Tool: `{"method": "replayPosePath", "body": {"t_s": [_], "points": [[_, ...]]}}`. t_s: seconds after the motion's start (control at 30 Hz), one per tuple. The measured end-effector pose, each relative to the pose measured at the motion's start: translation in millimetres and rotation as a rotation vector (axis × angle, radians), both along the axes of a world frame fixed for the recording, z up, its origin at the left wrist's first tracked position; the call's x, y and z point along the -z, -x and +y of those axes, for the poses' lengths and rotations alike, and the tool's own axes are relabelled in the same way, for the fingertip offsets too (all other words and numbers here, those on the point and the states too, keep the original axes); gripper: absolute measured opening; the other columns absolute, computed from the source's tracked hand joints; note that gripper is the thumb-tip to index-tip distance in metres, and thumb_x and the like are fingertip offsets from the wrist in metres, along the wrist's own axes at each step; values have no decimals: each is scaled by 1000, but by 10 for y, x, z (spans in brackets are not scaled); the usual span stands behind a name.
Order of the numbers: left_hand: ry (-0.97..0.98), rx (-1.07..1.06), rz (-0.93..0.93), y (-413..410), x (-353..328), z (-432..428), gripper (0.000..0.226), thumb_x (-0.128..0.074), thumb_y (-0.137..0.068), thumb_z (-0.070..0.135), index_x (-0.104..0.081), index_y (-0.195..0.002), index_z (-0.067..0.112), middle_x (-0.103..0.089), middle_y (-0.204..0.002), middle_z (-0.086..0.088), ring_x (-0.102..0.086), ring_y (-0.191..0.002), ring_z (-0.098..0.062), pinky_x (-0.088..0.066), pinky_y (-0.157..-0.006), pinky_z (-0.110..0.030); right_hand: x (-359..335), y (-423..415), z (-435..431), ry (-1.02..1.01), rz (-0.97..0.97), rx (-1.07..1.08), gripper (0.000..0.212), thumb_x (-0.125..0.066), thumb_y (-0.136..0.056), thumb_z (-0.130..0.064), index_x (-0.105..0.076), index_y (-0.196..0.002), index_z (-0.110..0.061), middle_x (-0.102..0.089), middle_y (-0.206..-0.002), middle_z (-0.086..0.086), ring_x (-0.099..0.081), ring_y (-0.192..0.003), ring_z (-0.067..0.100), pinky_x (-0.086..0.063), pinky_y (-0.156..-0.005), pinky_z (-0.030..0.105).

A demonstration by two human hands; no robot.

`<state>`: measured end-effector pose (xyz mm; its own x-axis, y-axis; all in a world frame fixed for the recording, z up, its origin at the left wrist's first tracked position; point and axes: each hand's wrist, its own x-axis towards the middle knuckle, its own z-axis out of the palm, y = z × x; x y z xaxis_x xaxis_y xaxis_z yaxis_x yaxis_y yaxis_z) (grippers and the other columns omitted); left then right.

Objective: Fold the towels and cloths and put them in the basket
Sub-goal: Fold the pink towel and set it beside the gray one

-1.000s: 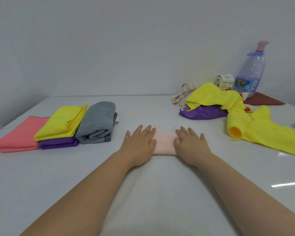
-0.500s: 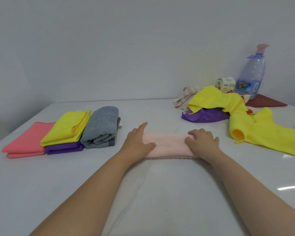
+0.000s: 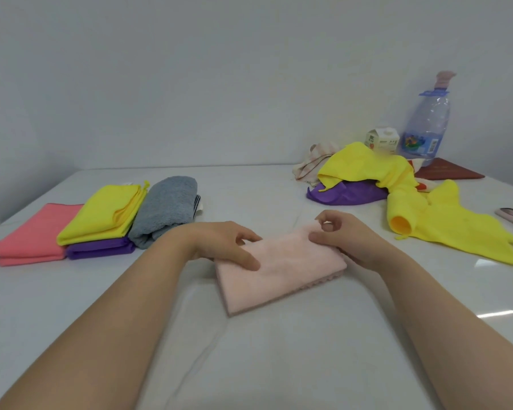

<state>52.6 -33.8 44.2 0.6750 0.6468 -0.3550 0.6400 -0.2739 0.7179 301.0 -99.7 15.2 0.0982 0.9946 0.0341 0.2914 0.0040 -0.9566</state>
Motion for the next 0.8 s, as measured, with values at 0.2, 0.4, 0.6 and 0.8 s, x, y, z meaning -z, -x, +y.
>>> {"method": "replayPosePath", "body": {"t_s": [0.2,0.4,0.6,0.8], "points": [[142,14,-197,-85,-8,-104,12,-66,-87,16,-65,-99,15,-68,-93,-2,-66,-77,-13,-53,-63,-23,-139,86,-75,-17,332,-80,7,-66,-76,-14,-59,-78,-14,-65,-66,1,-59,-52,11,-43,-47,20],[156,-236,-556,-233,128,-115,12,-64,-87,8,-65,-98,11,-68,-88,-5,-65,-71,-12,-53,-63,-22,-17,87,16,66,1094,-8,54,-69,-70,-51,-73,-94,-2,-66,-97,14,-64,-88,23,-46,-94,30],[-4,-481,-609,-331,238,-137,27,-76,-69,29,-66,-94,20,-71,-97,-5,-67,-84,-20,-54,-78,-36,87,278,57,100,1116,-63,71,-88,-48,-39,-64,-104,-2,-66,-95,13,-63,-96,27,-51,-92,38],[-283,-545,-431,-240,217,-104,40,-66,-83,30,-53,-121,25,-64,-107,1,-62,-92,-18,-48,-80,-31,148,680,259,74,865,38,43,-46,-87,-2,-49,-130,6,-59,-124,23,-57,-114,35,-47,-96,43]]}}
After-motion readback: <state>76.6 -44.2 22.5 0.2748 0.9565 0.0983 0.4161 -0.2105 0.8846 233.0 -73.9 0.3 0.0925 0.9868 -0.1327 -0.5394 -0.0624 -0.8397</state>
